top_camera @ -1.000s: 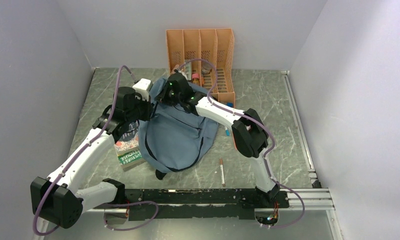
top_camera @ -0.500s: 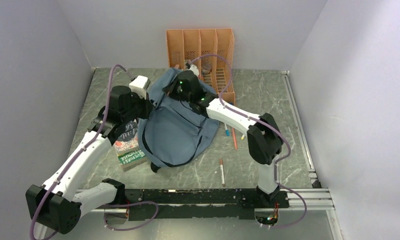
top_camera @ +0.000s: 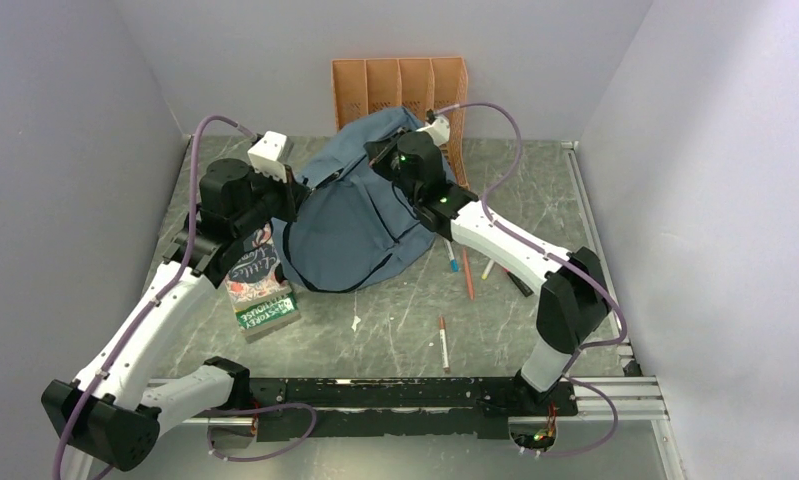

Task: Pack the student bag
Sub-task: Unzip the student bag at the center of the board.

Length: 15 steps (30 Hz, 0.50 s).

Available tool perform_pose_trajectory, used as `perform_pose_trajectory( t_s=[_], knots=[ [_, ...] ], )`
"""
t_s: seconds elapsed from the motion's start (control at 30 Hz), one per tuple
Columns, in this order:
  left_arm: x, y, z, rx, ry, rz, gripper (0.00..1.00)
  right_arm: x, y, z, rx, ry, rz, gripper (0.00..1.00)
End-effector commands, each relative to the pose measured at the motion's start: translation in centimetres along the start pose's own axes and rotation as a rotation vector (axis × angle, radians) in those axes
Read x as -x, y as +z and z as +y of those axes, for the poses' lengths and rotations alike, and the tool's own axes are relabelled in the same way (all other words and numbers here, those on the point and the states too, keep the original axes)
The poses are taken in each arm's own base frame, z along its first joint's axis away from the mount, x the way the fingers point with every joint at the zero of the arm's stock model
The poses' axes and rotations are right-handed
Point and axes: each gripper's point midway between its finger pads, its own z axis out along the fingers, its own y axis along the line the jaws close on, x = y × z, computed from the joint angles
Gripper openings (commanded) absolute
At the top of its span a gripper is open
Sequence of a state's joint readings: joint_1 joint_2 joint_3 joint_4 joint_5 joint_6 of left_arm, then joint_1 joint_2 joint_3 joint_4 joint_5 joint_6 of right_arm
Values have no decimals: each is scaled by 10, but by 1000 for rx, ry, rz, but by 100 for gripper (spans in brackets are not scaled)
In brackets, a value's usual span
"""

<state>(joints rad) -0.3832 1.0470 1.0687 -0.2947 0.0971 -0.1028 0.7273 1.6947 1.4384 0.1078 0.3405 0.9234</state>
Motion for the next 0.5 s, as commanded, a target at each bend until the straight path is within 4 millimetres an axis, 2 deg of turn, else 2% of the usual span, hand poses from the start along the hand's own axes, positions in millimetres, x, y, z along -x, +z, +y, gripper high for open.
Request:
perform_pose_trajectory(
  t_s=[0.0,0.2,0.47],
  knots=[
    [5,-10,5,37,1,-17,5,82,-1,-2,-21,95,-258,0],
    [-4,-13,16,95,-1,-3,5,98,5,-29,-70,127,-281,0],
    [-33,-11,44,249,-32,55,5,117,8,-77,-154,156,-306,0]
  ],
)
